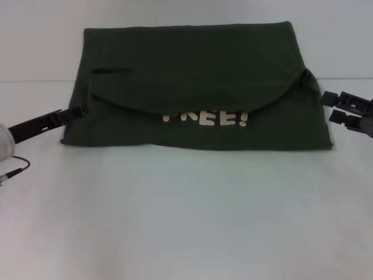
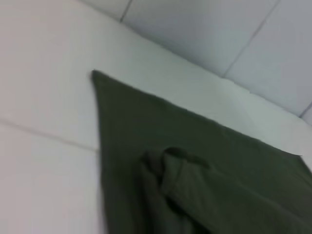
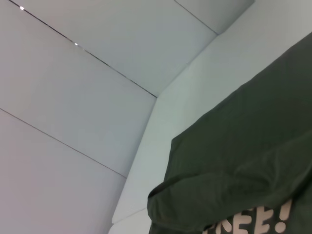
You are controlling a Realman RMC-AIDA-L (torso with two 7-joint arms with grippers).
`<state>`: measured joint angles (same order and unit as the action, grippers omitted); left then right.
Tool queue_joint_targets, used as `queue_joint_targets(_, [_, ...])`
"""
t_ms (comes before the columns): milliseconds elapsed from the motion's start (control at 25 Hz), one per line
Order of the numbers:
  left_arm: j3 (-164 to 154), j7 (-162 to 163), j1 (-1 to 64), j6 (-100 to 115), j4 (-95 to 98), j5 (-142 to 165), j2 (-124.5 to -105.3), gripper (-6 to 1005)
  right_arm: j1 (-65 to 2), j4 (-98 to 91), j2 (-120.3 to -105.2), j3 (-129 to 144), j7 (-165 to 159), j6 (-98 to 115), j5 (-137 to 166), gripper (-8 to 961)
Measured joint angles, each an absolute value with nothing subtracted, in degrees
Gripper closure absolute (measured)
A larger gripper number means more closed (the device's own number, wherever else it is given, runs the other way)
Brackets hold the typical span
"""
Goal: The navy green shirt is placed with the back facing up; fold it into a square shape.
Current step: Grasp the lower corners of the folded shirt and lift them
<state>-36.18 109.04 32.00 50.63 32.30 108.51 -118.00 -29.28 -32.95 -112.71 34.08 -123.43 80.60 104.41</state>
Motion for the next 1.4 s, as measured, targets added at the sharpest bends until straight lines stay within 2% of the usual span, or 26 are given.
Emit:
queue_joint_targets(400, [-38.3,115.4,34.8,44.8,26.7,109.7,-116.84,62,-29.8,-32.8,-112.67,34.0,-123.8,80.7,104.3,29])
queue_joint_targets(1400, [-44.9,117.4,36.2,38.2,25.9,112.8,-117.13,67,-29.0,-32.6,-112.77,33.5,-123.7,80.7,104.3,28])
